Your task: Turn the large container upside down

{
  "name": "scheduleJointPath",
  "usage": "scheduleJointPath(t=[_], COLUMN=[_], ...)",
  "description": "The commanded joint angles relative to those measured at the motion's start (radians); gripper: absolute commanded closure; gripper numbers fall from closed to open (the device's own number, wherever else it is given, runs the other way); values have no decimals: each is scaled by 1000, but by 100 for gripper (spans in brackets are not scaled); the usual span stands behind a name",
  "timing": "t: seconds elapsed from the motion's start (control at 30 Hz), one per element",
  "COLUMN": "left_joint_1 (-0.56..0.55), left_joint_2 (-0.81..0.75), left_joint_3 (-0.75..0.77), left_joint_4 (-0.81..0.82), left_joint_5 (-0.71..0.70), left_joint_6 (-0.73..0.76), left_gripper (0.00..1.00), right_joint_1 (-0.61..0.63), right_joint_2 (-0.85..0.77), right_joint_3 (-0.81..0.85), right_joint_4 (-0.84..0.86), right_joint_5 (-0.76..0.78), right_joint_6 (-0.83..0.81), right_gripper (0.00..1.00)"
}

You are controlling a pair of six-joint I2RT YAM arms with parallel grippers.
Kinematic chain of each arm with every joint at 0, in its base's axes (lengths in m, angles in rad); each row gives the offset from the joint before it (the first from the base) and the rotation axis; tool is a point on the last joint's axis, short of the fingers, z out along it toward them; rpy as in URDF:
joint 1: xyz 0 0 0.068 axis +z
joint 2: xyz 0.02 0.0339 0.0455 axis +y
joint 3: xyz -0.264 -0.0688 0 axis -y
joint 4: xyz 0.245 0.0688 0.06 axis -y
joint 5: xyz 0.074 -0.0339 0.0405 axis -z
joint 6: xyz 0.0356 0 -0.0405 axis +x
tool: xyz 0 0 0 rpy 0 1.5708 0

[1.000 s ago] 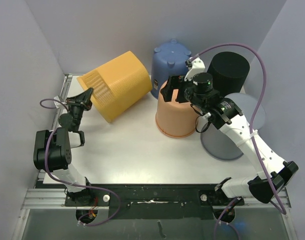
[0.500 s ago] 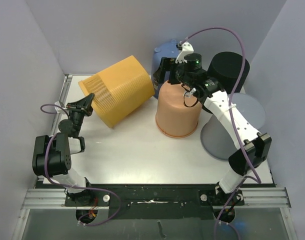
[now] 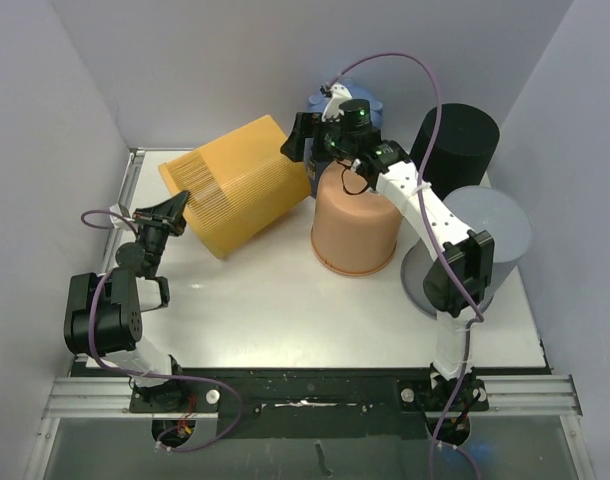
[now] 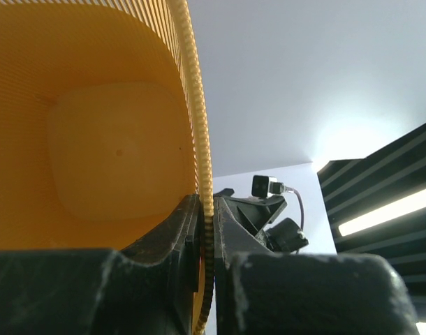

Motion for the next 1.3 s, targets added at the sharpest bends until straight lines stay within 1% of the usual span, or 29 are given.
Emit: scheduleJointPath(t=[0.0,0.37,0.47,0.8,0.97,1.1,1.17,1.27], left_joint_1=[9,13,14,21,38,38,37,37], left_joint_2=[-25,-31,-31,-32,-31,-27,-23,-20], left_joint_3=[8,13,14,16,10,18,25,51], left_joint_4=[264,266,266,266,266,265,264,264], left_joint_5=[14,35,36,45,52,55,79,91], left_joint_6=[-37,-34,-34,-37,-38,-38,-39,-39], left_gripper=[100,100,100,100,100,100,100,100], right_joint_1=[-4,4,10,-13,-11,1,8,22], right_joint_2=[24,82,80,75,46,29,7,-33], right_joint_3=[79,105,102,69,31,108,136,146], right_joint_4=[92,157,161,115,195,180,188,215], right_joint_5=[-172,-375,-381,-286,-363,-422,-438,-451], right_joint_6=[26,101,103,90,127,99,93,96], right_gripper=[5,4,4,3,3,3,3,3])
